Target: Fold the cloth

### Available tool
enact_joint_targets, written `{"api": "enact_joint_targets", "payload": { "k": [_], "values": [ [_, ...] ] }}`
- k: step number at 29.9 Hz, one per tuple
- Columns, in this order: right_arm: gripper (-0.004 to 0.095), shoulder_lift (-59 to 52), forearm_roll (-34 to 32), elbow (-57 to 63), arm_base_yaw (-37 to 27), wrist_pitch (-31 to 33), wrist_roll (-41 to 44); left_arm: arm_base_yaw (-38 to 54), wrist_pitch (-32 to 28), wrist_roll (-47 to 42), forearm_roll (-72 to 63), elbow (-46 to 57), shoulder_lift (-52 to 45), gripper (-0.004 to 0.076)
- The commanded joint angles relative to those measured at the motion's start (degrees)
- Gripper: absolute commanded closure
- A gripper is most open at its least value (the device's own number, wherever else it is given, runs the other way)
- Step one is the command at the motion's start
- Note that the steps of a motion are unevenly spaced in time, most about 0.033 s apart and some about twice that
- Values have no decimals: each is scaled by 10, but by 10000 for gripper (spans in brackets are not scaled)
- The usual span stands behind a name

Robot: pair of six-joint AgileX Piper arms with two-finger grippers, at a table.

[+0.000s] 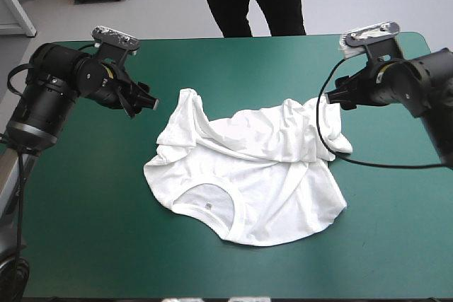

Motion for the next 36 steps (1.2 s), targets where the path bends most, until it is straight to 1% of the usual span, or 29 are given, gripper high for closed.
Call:
{"api": "enact_joint_targets", "payload": {
  "k": [1,5,11,20,26,29,31,32,34,35,36],
  "values": [
    [206,-64,-3,-14,-3,-9,-7,0,21,3,-4,43,-29,213],
    [206,-105,1,-14,-3,-1,-7,0,-23,8,-4,131,-27,213],
    [206,-124,5,-14,-3,37,-7,0,-79,25,-6,218,11,213],
    [206,-124,17,-14,-3,42,-16,0,-117,32,-19,224,84,213],
    [206,-124,18,-14,-3,56,-16,0,-120,36,-33,224,142,213],
    [206,-134,25,12,-3,56,-14,0,-120,50,-52,224,156,219],
    [206,-143,37,38,-3,56,-14,0,-120,64,-67,224,159,255],
    [206,-149,41,61,-3,56,-14,0,-120,65,-66,224,160,293],
    [206,-158,42,100,-3,56,-15,0,-129,65,-71,224,160,377],
    [206,-165,45,123,-3,56,-20,0,-131,65,-73,224,160,443],
    [206,-169,45,147,-3,56,-20,0,-131,65,-74,224,160,489]
  ]
}}
